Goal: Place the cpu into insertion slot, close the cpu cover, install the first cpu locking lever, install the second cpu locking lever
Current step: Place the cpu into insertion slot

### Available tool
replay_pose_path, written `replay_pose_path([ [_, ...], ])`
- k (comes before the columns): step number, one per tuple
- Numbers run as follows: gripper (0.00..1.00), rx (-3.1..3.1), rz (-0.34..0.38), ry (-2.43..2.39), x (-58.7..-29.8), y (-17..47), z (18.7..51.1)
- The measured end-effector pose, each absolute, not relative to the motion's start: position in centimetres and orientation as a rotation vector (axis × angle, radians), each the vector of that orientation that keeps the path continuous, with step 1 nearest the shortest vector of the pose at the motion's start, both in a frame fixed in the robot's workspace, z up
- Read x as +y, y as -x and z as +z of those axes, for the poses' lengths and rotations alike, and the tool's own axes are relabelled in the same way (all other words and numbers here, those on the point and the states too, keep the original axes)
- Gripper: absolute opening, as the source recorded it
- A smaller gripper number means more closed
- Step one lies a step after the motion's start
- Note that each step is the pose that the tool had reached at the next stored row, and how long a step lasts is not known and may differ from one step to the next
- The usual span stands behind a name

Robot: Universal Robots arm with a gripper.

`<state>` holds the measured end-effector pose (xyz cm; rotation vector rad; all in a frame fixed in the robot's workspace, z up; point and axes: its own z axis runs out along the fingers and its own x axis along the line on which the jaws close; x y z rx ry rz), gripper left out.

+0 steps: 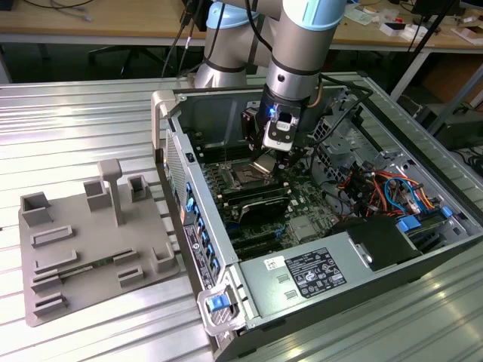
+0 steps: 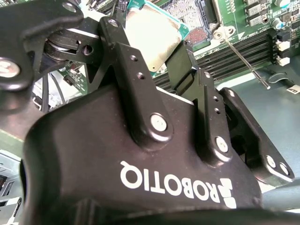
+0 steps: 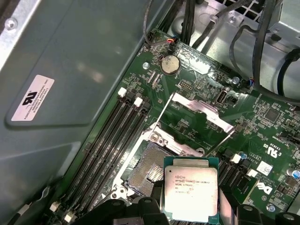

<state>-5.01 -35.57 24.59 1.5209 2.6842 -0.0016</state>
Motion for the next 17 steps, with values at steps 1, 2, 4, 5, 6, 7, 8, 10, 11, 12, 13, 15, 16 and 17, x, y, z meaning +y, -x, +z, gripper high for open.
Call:
replay_pose_path([
  [1, 0.55, 2.683, -0.002, -1.522, -35.57, 5.01, 24.59],
  [2, 0.55, 2.682, -0.002, -1.524, -35.57, 5.01, 24.59],
  [4, 0.55, 2.681, -0.003, -1.526, -35.57, 5.01, 24.59],
  [5, 0.55, 2.680, -0.003, -1.528, -35.57, 5.01, 24.59],
  [6, 0.55, 2.678, -0.003, -1.530, -35.57, 5.01, 24.59],
  [7, 0.55, 2.677, -0.004, -1.531, -35.57, 5.01, 24.59],
  [8, 0.55, 2.677, -0.004, -1.532, -35.57, 5.01, 24.59],
  [10, 0.55, 2.675, -0.005, -1.535, -35.57, 5.01, 24.59],
  [11, 0.55, 2.674, -0.005, -1.536, -35.57, 5.01, 24.59],
  [12, 0.55, 2.674, -0.005, -1.536, -35.57, 5.01, 24.59],
  [13, 0.55, 2.674, -0.005, -1.537, -35.57, 5.01, 24.59],
  [15, 0.55, 2.674, -0.005, -1.537, -35.57, 5.01, 24.59],
  [16, 0.55, 2.674, -0.005, -1.537, -35.57, 5.01, 24.59],
  [17, 0.55, 2.673, -0.005, -1.537, -35.57, 5.01, 24.59],
])
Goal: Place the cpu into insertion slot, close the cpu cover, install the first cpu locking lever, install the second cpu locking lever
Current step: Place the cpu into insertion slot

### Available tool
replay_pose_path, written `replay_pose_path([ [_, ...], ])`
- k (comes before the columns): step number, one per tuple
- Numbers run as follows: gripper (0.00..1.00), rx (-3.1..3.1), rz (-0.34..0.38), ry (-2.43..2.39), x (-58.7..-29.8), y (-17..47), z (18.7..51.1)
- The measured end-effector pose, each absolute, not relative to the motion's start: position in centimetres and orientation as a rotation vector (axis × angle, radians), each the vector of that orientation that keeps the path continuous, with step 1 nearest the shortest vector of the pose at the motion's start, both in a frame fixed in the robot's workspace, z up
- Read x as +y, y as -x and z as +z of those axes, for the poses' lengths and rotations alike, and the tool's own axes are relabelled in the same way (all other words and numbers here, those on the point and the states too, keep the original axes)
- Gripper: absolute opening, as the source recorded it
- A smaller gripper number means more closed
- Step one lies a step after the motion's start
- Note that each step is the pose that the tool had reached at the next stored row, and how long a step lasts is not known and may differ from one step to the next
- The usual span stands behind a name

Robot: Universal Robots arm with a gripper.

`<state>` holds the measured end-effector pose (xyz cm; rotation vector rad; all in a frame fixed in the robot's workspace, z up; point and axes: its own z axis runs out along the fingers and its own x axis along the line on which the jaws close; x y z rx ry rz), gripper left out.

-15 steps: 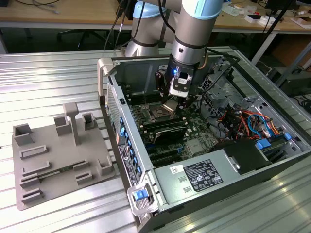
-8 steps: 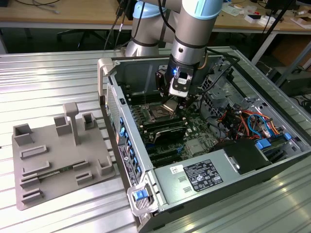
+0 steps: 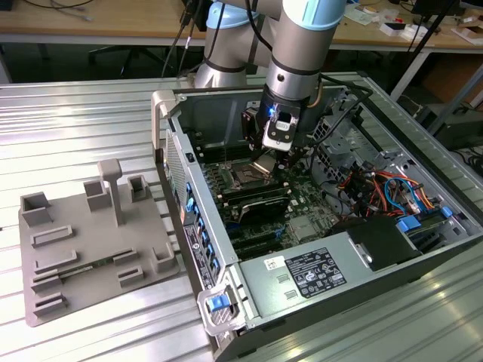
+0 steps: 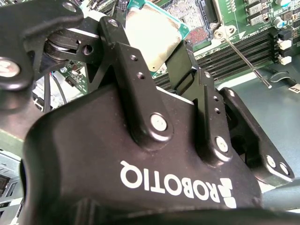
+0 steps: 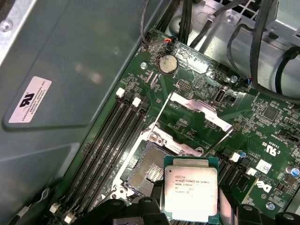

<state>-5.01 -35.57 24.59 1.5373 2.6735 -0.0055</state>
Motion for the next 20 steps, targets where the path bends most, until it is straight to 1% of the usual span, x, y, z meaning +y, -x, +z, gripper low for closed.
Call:
replay_pose_path([
  [7, 0.55, 2.673, -0.005, -1.538, -35.5, 5.0, 24.6],
  [15, 0.55, 2.664, -0.007, -1.552, -34.5, 5.1, 24.6],
  [20, 0.55, 2.649, 0.001, -1.586, -34.4, 5.5, 24.6],
])
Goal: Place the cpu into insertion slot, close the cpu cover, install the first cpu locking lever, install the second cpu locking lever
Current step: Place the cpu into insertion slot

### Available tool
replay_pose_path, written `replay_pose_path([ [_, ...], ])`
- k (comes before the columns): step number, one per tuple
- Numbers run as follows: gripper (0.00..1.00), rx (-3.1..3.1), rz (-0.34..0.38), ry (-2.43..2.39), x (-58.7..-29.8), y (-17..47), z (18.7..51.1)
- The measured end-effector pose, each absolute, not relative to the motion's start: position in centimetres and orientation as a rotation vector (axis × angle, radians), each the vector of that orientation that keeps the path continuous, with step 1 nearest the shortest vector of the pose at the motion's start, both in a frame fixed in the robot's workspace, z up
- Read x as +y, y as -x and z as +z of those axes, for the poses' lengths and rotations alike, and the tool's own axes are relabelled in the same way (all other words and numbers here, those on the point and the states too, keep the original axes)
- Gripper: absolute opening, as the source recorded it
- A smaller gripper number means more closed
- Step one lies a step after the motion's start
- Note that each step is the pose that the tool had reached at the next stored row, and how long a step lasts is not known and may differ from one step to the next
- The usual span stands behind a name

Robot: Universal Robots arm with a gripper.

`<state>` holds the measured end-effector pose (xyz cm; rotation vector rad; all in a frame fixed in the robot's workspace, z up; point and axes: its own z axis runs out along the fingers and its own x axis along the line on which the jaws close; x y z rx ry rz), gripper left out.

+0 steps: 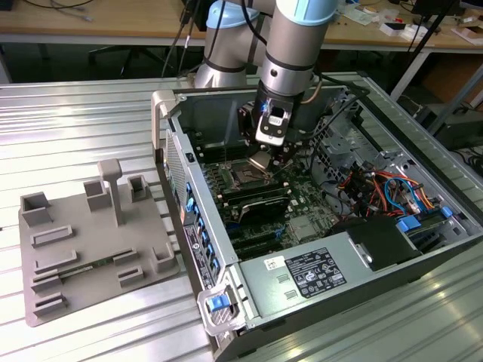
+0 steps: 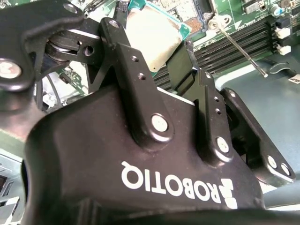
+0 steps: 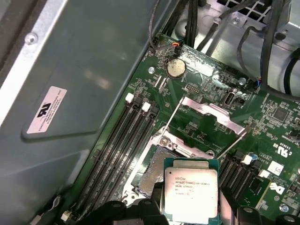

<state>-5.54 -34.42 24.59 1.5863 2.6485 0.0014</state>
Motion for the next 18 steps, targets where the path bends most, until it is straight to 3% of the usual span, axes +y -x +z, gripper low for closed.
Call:
replay_pose_path([
  [18, 0.55, 2.634, 0.010, -1.618, -34.36, 5.68, 24.58],
])
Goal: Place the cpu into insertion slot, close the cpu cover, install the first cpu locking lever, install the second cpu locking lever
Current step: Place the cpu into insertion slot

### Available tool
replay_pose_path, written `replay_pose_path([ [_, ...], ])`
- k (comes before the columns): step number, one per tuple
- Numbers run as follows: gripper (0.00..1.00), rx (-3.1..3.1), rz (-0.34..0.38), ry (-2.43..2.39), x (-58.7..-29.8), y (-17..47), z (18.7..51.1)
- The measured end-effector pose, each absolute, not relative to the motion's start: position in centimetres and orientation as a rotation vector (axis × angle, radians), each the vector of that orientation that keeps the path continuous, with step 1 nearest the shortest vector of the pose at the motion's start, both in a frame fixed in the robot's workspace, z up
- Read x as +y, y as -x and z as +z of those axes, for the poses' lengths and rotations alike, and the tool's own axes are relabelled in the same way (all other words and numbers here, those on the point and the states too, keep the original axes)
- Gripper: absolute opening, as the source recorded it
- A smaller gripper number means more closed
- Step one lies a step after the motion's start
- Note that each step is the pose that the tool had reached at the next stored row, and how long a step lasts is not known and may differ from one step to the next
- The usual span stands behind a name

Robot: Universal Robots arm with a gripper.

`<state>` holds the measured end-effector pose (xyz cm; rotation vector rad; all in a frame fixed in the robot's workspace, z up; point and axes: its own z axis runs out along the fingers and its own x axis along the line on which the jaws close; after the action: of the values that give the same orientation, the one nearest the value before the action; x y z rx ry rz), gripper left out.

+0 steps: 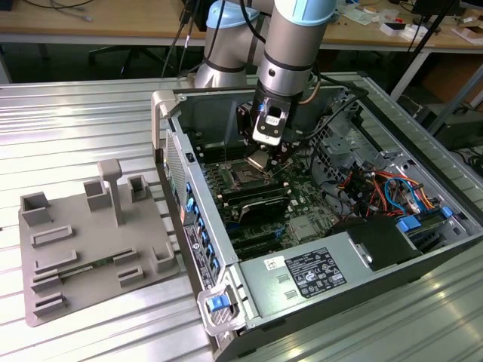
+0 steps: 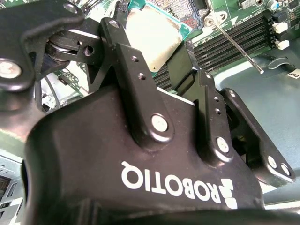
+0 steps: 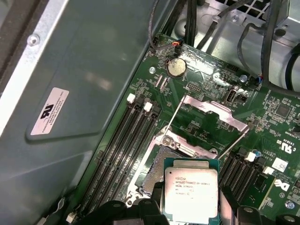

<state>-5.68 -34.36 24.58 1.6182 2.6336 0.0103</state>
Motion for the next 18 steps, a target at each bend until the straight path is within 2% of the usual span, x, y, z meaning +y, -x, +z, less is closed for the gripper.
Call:
replay_pose_path([
  [18, 0.55, 2.618, 0.010, -1.643, -34.36, 5.68, 24.58],
])
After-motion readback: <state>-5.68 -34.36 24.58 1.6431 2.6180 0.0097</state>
